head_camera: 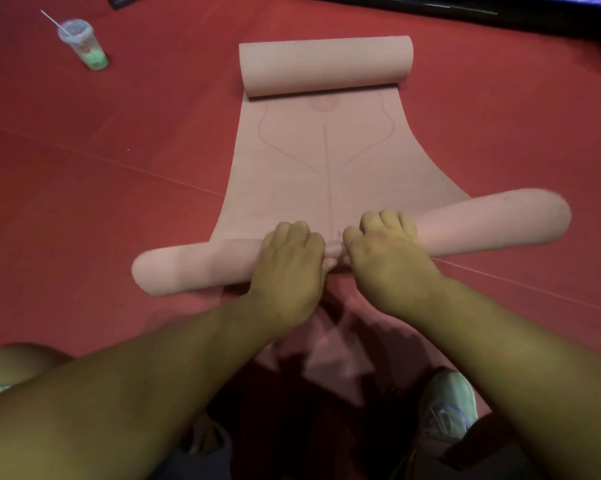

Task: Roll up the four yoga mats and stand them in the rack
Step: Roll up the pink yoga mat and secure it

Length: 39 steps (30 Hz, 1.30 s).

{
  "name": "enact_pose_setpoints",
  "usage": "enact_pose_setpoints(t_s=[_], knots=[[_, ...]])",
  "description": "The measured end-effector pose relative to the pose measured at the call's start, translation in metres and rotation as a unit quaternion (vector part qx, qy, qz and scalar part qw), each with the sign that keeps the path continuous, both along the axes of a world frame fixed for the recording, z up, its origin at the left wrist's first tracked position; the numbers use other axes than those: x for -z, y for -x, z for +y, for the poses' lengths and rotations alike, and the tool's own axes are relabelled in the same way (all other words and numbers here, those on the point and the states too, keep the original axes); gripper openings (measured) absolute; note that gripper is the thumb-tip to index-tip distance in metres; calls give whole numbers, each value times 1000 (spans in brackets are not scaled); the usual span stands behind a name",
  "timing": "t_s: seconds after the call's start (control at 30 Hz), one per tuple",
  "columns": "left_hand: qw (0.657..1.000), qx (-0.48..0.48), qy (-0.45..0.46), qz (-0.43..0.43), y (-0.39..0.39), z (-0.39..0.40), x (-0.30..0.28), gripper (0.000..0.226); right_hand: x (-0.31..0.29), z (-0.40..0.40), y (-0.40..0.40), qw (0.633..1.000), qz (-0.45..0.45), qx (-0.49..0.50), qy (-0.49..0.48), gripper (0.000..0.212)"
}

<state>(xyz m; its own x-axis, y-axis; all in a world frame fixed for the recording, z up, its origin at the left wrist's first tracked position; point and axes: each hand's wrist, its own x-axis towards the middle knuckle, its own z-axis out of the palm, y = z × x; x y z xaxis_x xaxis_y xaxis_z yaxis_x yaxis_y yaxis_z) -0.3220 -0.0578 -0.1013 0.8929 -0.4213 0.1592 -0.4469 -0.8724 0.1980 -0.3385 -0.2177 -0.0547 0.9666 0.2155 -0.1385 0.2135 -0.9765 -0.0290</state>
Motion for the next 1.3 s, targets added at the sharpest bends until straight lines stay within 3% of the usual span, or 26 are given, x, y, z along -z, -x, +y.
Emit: enact_pose_setpoints(t_s=[0.03,0.13,0.3,0.5,0.6,0.7,0.8,0.93,1.07,1.2,1.3], knots=[[1000,-3,-10,11,1,-2,-3,36,-4,3,1,1000,1,-1,12,48],[995,1,-49,82,-3,-7,-9,29,-17,7,4,997,35,42,61,32],[983,29,-47,176,3,-11,-9,30,-30,10,-2,990,117,14,82,38],[977,25,-56,206,-15,5,-22,27,-10,16,3,998,34,-42,36,40],[973,53,-71,214,-20,5,-28,27,-2,18,7,999,30,-10,-18,28],[984,53,-121,122,-19,6,-29,38,3,8,3,999,30,27,-30,14],[988,37,-142,41,-10,10,-20,60,-2,-3,0,997,29,54,-41,19],[985,27,-139,100,-2,5,-13,50,-5,-7,-5,993,89,62,-36,29],[977,34,-134,162,-10,7,-12,36,2,-3,1,999,44,1,9,48],[960,87,-135,229,-14,4,-18,27,10,0,10,993,98,-42,48,47],[962,103,-141,210,-9,0,-24,38,12,-6,4,994,108,-26,16,28]])
